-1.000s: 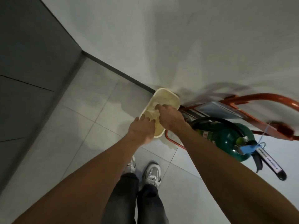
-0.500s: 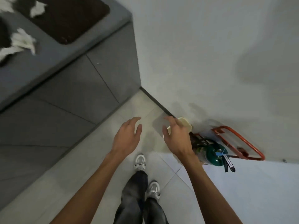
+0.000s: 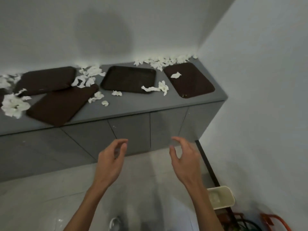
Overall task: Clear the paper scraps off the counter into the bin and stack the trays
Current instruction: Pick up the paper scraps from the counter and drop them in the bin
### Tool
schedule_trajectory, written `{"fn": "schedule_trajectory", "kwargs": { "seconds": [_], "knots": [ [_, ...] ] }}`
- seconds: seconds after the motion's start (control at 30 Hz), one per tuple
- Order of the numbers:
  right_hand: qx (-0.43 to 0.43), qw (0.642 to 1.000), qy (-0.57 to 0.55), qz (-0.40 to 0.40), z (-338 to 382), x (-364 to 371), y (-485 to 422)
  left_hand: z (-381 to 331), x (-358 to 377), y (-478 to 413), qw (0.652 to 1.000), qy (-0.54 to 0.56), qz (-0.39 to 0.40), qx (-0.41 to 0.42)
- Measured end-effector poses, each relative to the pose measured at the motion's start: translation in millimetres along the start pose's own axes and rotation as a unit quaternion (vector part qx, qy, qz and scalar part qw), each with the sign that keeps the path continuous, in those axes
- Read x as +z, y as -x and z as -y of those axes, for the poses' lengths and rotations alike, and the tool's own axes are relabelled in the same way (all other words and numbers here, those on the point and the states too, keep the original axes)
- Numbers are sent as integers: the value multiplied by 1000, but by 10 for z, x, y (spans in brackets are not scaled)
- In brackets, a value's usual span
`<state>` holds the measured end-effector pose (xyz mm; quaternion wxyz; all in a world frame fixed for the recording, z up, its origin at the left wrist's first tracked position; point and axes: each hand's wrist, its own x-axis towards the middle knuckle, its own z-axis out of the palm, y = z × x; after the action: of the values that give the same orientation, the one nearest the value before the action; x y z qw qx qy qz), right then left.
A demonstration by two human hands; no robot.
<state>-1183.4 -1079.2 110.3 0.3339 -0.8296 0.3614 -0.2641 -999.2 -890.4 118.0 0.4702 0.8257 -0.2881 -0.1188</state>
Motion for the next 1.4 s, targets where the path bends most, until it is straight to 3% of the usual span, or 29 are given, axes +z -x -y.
{"fn": "schedule_trajectory", "kwargs": {
  "seconds": [0.17, 0.53, 0.87, 1.1, 1.4],
  "knots": [
    [-30, 998, -22, 46, 768, 864, -165, 721, -1017, -19, 997, 0, -52, -51],
    [-34, 994, -16, 99, 1635, 2273, -494, 1929, -2097, -585, 993, -76, -5, -85],
    [-70, 985, 45, 151, 1670, 3166, -1629, 2350, -1818, -2075, 987, -147, 53, -25],
    [-101, 956, 151, 228, 1653, 3898, -2701, 2341, -1495, -3247, 965, -232, 125, -6],
    [-151, 904, 230, 328, 1226, 4592, -3228, 2382, -1066, -4553, 895, -402, 188, 43]
  ]
}}
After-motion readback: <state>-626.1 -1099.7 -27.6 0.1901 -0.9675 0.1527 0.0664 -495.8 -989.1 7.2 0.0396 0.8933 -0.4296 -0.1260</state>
